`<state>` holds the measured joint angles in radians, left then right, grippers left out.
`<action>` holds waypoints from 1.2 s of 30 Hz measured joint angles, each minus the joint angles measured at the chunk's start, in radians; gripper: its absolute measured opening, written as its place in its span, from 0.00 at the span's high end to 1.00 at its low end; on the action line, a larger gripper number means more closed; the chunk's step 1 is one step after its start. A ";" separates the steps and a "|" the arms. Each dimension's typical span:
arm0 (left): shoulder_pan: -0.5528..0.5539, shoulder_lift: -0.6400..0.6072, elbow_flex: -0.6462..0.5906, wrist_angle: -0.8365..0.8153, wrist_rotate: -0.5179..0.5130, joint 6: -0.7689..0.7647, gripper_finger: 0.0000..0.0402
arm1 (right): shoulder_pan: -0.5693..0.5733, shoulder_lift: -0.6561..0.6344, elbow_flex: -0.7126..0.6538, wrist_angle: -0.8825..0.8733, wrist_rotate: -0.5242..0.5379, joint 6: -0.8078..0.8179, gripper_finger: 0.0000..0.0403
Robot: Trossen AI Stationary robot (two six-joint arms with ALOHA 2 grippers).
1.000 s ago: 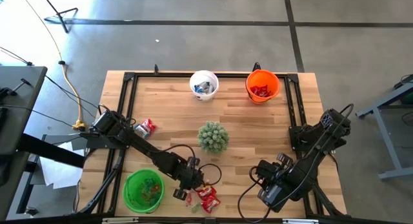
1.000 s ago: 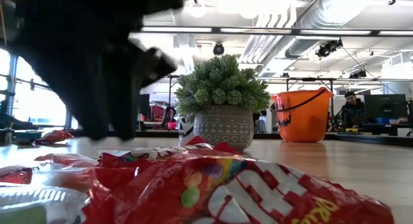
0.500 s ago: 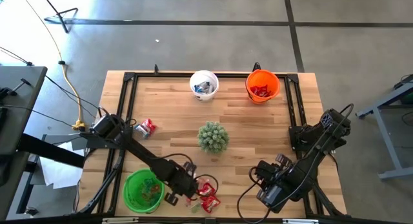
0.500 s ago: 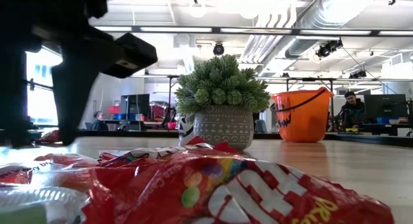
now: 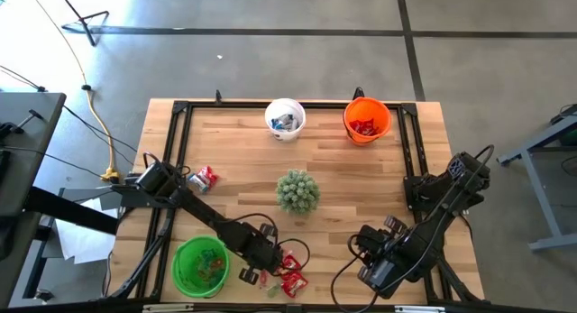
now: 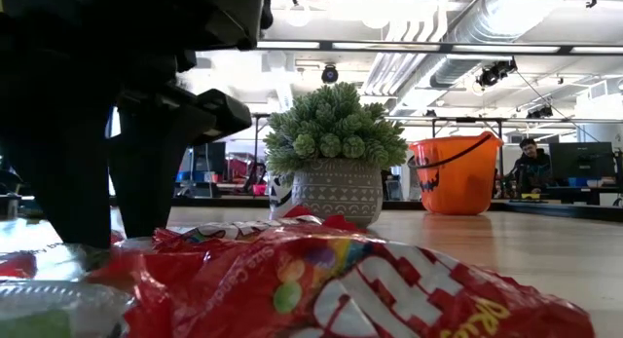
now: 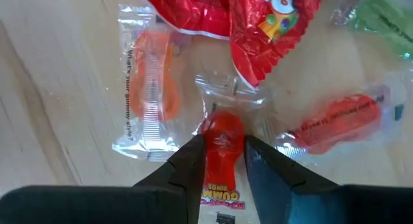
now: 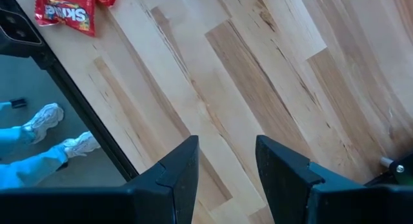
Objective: Sort candy
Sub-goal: Put the red gummy into the green bucket
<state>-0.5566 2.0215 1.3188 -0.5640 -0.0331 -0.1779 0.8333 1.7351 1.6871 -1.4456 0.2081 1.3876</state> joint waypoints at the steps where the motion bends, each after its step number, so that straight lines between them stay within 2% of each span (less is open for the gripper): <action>1: 0.000 0.002 0.001 0.000 -0.002 -0.012 0.76 | 0.000 0.000 0.000 0.000 0.000 0.000 0.63; 5: 0.004 0.003 0.001 -0.001 -0.002 -0.044 0.82 | 0.000 0.000 0.000 0.002 0.000 0.000 0.63; 11: 0.004 0.001 0.014 -0.015 -0.005 -0.106 0.98 | 0.000 0.000 0.000 0.002 -0.001 0.000 0.63; 18: 0.004 -0.007 0.118 -0.100 -0.003 -0.058 0.99 | 0.000 0.000 0.000 0.002 -0.001 -0.012 0.63; 30: -0.008 -0.120 0.319 -0.494 -0.005 -0.056 1.00 | 0.000 0.000 0.000 0.007 0.012 -0.027 0.63; 36: -0.028 -0.223 0.348 -0.673 -0.004 -0.174 1.00 | 0.000 -0.001 0.000 0.009 0.013 -0.026 0.63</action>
<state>-0.5847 1.7988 1.6665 -1.2368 -0.0374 -0.3524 0.8333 1.7344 1.6871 -1.4367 0.2214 1.3615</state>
